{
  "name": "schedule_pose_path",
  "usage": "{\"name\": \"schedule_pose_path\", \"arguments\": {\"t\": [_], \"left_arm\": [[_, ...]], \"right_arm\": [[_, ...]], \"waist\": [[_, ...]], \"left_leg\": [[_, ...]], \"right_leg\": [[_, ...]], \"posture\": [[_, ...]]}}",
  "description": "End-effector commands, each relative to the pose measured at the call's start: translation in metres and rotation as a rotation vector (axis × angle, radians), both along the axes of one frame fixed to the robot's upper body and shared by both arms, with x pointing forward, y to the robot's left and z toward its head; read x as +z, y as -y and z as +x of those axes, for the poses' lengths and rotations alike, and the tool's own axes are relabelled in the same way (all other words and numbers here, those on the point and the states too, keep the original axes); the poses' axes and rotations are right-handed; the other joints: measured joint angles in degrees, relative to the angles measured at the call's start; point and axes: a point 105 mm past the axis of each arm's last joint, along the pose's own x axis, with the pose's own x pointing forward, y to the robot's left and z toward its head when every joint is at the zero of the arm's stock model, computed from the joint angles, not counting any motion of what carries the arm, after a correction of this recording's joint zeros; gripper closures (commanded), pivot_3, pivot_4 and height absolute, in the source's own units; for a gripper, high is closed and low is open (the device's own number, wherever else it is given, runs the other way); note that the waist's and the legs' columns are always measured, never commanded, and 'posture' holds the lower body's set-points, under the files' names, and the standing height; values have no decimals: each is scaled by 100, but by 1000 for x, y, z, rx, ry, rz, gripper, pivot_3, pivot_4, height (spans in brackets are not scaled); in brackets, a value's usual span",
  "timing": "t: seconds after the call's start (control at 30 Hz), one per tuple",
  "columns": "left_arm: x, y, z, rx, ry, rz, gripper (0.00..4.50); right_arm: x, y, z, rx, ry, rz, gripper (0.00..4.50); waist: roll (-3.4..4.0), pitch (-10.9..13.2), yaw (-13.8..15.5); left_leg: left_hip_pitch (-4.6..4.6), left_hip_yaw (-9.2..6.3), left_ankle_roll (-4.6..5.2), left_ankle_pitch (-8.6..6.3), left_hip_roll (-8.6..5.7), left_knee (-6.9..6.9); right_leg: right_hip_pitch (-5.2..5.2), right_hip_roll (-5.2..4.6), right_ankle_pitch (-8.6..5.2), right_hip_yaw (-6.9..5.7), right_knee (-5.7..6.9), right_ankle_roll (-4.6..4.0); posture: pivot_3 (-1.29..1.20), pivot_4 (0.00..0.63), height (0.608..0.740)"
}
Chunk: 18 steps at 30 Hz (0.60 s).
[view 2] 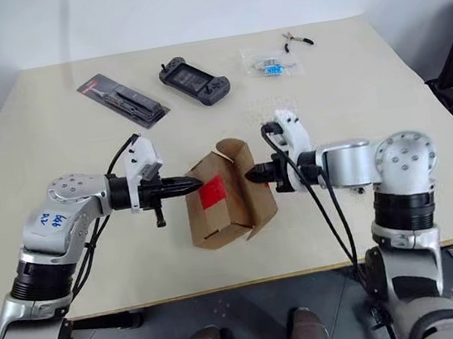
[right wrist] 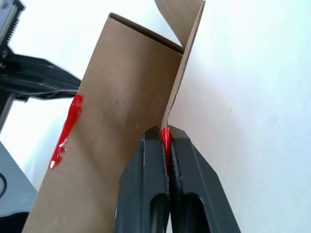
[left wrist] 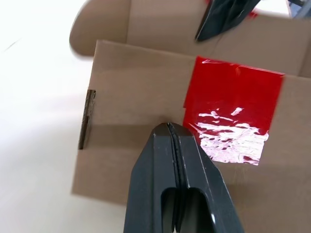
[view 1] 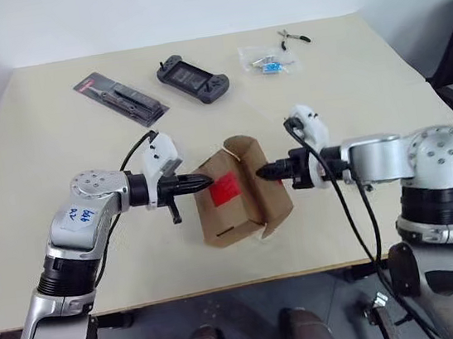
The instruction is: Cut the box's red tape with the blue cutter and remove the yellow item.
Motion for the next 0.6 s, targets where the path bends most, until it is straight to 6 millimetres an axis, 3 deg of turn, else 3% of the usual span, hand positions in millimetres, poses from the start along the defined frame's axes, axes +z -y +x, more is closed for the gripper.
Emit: {"name": "schedule_pose_path", "arguments": {"t": [0.03,0.2,0.3,0.47,0.53,0.6], "left_arm": [[-22,2,5,33,-54,25,4500],[-28,-8,1,71,-71,21,4500],[-32,-13,0,82,-80,32,4500],[-31,-25,4,130,-72,44,4500],[-28,-38,5,159,-69,51,4500],[-3,-54,8,215,-59,-47,4500]], "right_arm": [[25,-19,-18,87,38,12,4475],[29,-26,-19,56,73,-31,4475],[22,-23,-19,37,83,-124,4475],[19,-34,-18,20,88,-137,4475],[15,-32,-18,12,96,-191,4475],[10,-29,-15,-14,82,-220,4475]], "waist": [[1,0,1],[-2,1,-15],[-3,2,-2],[-11,2,-5],[-10,2,-28],[-11,3,-53]], "left_leg": [[-4,0,1,-1,0,1],[-15,4,8,-3,0,0],[-23,4,8,-3,2,0],[-26,2,11,-5,4,2],[-26,2,11,-5,5,1],[-25,4,10,-5,8,-3]], "right_leg": [[0,0,0,-2,-11,0],[-2,0,1,-2,-31,2],[-7,0,1,-4,-33,2],[-6,-1,2,-9,-37,3],[-8,0,2,-9,-35,3],[-13,0,2,-9,-32,3]], "posture": [[0,150,740],[0,150,740],[0,150,740],[0,150,740],[0,150,740],[0,150,740]]}}
